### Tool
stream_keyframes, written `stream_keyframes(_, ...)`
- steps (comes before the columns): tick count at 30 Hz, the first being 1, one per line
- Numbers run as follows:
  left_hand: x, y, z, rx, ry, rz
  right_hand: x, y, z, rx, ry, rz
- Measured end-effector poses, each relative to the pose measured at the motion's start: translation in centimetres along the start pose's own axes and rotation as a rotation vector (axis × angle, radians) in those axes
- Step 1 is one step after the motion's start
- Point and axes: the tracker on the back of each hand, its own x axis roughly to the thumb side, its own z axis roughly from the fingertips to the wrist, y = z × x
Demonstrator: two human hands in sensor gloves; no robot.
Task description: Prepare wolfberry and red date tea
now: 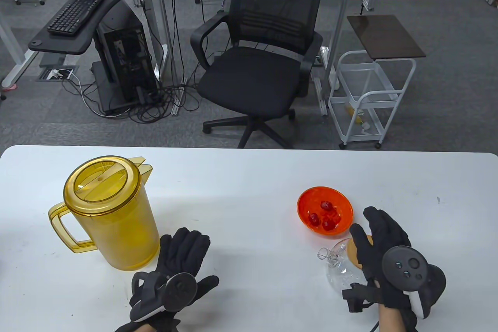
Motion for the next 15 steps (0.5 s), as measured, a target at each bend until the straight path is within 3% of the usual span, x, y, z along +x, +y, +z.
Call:
stream_keyframes(6, 0.0, -0.1, 0.0, -0.007, 0.004, -0.002, -4.7, -0.1, -0.4, 0.0, 0.172, 0.03)
stream_keyframes(15, -0.1, -0.1, 0.0, -0.018, 0.008, 0.0, -9.7, 0.7, -0.3, 0.033, 0.31, 0.011)
